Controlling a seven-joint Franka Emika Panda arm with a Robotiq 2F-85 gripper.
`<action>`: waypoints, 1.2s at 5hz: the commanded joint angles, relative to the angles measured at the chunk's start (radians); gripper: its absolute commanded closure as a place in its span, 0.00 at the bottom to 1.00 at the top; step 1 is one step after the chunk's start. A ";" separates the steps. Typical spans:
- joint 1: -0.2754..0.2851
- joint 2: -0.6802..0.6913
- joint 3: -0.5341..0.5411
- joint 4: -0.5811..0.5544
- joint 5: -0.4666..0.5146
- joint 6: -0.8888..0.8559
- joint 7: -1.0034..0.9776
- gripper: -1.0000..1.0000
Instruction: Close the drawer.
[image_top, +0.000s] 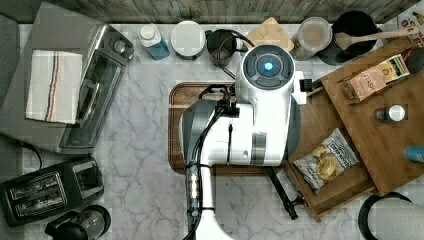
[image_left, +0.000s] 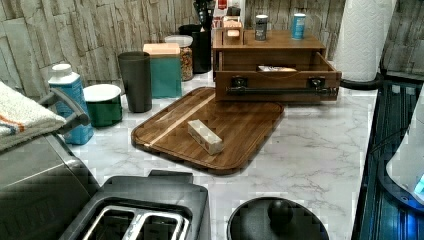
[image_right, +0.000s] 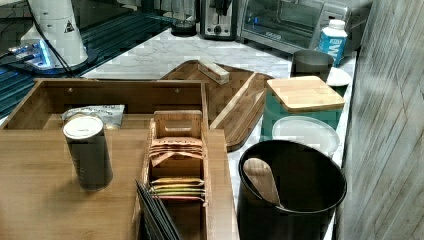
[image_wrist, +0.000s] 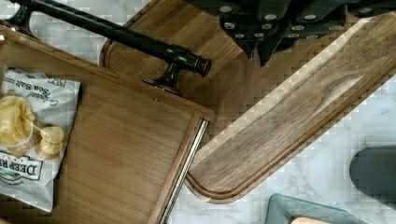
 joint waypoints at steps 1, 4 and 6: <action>0.076 -0.168 0.079 -0.326 -0.029 0.271 -0.187 1.00; 0.070 -0.173 0.087 -0.501 -0.005 0.414 -0.560 1.00; 0.049 -0.184 0.045 -0.683 -0.073 0.620 -0.815 1.00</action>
